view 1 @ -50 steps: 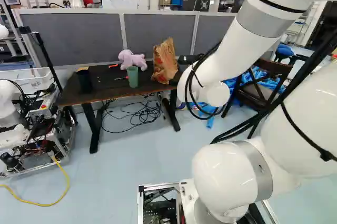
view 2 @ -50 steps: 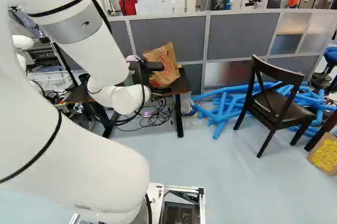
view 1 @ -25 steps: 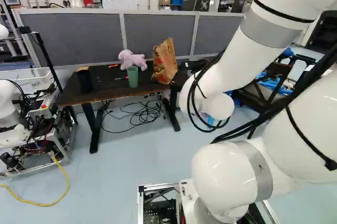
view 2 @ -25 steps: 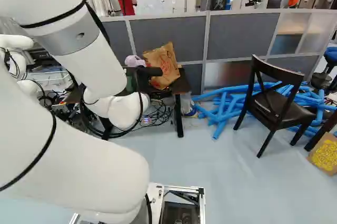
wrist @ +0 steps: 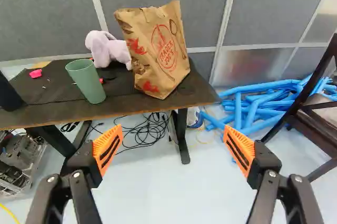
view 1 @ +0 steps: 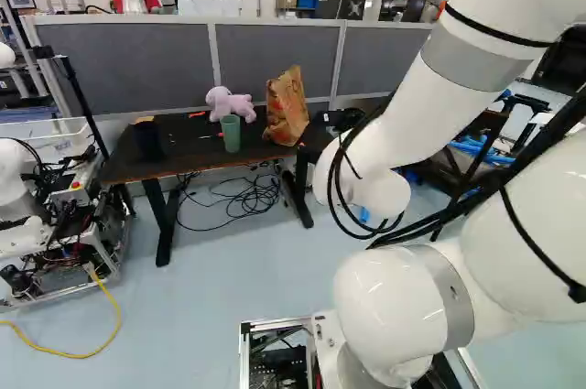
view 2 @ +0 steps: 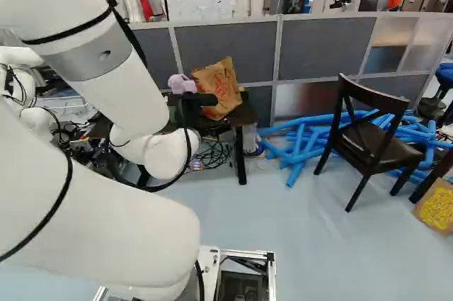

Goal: Pick up the bag on the ground and place it on the table

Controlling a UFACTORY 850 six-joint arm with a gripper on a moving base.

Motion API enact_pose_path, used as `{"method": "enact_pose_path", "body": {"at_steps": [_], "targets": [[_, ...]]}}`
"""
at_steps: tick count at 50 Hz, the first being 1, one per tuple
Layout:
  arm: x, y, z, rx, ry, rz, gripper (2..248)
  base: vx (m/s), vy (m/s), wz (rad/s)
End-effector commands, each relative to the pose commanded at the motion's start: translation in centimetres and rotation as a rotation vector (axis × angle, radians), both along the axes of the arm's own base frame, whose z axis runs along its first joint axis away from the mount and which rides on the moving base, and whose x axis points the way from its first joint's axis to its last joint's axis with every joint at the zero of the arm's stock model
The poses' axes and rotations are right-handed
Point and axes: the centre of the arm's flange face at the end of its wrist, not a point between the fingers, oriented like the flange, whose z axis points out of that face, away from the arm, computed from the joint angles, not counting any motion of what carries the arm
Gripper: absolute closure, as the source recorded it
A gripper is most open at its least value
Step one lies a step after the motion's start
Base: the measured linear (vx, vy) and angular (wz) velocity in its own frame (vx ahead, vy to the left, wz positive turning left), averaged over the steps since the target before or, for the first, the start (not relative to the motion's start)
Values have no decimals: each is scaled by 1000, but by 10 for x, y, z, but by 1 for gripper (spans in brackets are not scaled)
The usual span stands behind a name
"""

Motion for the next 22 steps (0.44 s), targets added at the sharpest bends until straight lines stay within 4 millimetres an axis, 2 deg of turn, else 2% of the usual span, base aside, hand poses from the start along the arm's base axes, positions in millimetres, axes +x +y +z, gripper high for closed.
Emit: {"method": "enact_pose_path", "body": {"at_steps": [22], "targets": [[0,0,0,0,0,0,3,0,0,0]]}}
